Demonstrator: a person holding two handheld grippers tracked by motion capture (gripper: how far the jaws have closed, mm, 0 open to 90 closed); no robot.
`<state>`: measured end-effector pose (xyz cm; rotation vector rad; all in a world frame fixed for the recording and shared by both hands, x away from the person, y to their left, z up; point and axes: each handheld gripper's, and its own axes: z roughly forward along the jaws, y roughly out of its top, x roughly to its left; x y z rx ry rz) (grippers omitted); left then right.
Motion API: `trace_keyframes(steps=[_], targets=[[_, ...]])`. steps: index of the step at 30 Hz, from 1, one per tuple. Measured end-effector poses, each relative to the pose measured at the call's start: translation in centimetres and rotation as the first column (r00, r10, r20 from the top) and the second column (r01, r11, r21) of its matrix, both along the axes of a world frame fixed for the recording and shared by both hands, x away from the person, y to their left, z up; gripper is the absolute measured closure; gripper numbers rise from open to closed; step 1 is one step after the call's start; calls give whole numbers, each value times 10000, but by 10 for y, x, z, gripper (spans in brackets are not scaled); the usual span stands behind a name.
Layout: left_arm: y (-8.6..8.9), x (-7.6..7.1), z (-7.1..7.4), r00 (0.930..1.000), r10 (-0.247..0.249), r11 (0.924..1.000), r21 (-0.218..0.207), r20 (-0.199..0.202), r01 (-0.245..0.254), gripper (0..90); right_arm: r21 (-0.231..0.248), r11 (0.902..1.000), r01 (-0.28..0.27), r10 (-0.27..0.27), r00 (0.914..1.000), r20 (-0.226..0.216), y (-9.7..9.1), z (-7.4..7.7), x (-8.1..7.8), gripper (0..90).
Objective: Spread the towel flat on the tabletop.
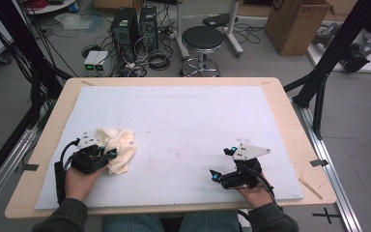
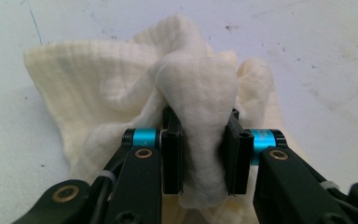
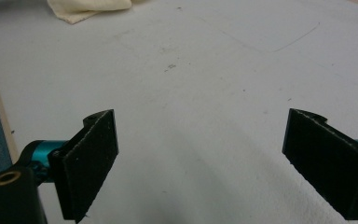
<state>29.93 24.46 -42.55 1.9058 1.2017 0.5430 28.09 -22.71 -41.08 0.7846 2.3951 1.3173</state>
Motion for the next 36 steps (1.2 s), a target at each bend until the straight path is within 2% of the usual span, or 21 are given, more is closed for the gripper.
trace_keyframes(steps=[2,10,14,18,19,20,24,26,29,31,33,36], targets=[[-5,-3,6,9997,-145,9999,-43,186,146,726,37,10000,10,-10,10000,9,0,0,0,96],[-19,-5,21,9971,-642,9978,-116,409,647,727,103,9999,43,-44,9999,110,-2,2,0,96],[-29,-6,32,9940,-924,9950,-334,588,944,727,184,9998,111,-114,9998,165,-3,3,1,96],[-46,-6,48,9888,-1269,9894,-606,787,1318,727,236,9997,115,-120,9998,186,-4,4,1,96],[-46,-6,48,9888,-1269,9894,-606,787,1318,726,271,9995,134,-138,9998,161,-4,4,1,96],[-52,-5,54,9865,-1412,9864,-733,834,1474,726,268,9995,142,-147,9997,191,-5,5,1,96],[-68,-2,63,9822,-1620,9793,-1066,954,1719,725,313,9993,190,-197,9996,220,-7,5,2,96],[-73,-2,64,9808,-1687,9776,-1105,979,1792,725,378,9991,175,-184,9995,243,-8,6,2,96],[-91,2,67,9753,-1991,9701,-1220,953,2099,724,418,9989,213,-223,9995,225,-9,7,2,96],[-110,6,66,9735,-2124,9637,-1466,851,2231,724,481,9986,219,-234,9993,304,-10,7,3,96],[-116,8,65,9726,-2172,9627,-1464,829,2275,723,481,9986,232,-247,9992,303,-11,7,4,96],[-136,18,56,9729,-2267,9598,-1592,449,2310,719,562,9981,261,-279,9991,314,-12,7,5,96]])
